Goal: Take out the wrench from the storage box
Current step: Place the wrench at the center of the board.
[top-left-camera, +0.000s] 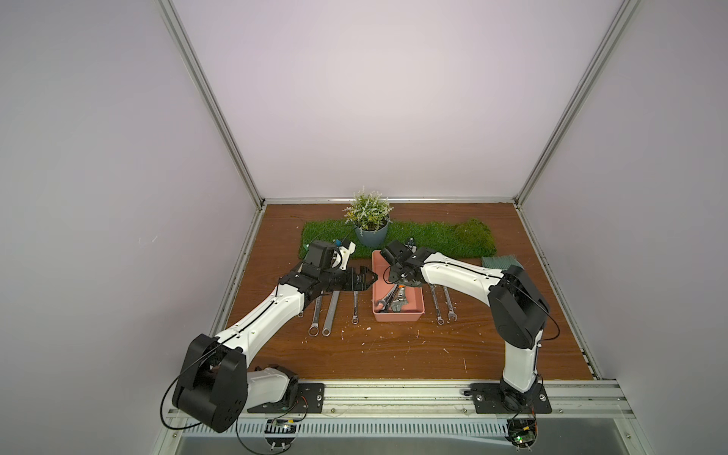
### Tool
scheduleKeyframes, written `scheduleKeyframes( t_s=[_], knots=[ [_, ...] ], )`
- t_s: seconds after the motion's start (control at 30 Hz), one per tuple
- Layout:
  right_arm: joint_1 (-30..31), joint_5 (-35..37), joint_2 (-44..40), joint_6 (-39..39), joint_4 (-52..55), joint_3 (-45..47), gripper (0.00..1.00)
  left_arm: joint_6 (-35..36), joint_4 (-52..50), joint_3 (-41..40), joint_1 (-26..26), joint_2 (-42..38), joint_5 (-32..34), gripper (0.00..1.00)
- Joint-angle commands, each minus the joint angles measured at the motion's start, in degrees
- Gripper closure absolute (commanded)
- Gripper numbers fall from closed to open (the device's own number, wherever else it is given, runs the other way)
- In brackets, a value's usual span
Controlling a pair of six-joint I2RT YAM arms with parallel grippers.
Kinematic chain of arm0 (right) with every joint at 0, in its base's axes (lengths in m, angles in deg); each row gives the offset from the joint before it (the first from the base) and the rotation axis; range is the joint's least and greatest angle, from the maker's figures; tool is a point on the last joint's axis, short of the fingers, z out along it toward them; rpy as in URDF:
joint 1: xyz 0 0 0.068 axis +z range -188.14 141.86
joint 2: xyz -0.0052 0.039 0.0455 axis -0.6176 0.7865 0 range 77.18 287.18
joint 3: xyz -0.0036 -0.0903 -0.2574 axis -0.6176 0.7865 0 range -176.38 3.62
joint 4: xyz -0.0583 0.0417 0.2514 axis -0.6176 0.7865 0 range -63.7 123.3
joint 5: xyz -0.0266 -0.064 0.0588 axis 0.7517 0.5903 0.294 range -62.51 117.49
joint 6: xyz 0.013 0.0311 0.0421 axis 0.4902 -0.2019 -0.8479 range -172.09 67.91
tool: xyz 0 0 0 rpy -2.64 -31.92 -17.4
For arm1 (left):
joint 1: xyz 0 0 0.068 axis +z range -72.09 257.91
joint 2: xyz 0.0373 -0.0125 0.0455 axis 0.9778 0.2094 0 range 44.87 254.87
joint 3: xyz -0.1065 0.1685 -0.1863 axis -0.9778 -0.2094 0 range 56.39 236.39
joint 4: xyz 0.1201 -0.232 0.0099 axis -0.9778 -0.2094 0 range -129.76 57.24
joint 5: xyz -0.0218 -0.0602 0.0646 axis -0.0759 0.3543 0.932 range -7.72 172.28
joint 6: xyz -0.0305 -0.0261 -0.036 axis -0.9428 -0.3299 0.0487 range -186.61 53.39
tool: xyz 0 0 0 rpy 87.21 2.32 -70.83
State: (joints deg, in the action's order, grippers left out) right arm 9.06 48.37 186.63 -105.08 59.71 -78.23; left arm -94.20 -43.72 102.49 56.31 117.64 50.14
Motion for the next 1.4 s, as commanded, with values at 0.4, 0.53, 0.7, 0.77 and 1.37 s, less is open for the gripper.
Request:
scheduleKeyframes(
  t_s=[0.4,0.53,0.7,0.77,1.37],
  knots=[
    [-3.31,3.92,-21.54,11.02,2.53,3.34,0.93,-0.58,0.24,2.09,-2.06,0.82,-0.08,0.0],
    [-9.61,0.39,-27.09,15.38,0.83,11.43,0.94,-0.79,0.16,3.22,-3.24,1.78,0.56,0.0],
    [-16.85,-4.1,-30.68,23.7,-3.5,21.62,0.94,-1.15,0.05,4.43,-4.4,2.27,1.23,0.0],
    [-19.57,-5.83,-30.94,26.35,-5.71,25.2,0.95,-1.26,0.06,4.81,-4.74,2.72,1.28,0.0],
    [-30.51,-14.53,-17.09,41.39,-16.88,31.01,0.81,-1.32,-1.84,6.15,-5.11,3.72,3.15,0.0]
  ],
)
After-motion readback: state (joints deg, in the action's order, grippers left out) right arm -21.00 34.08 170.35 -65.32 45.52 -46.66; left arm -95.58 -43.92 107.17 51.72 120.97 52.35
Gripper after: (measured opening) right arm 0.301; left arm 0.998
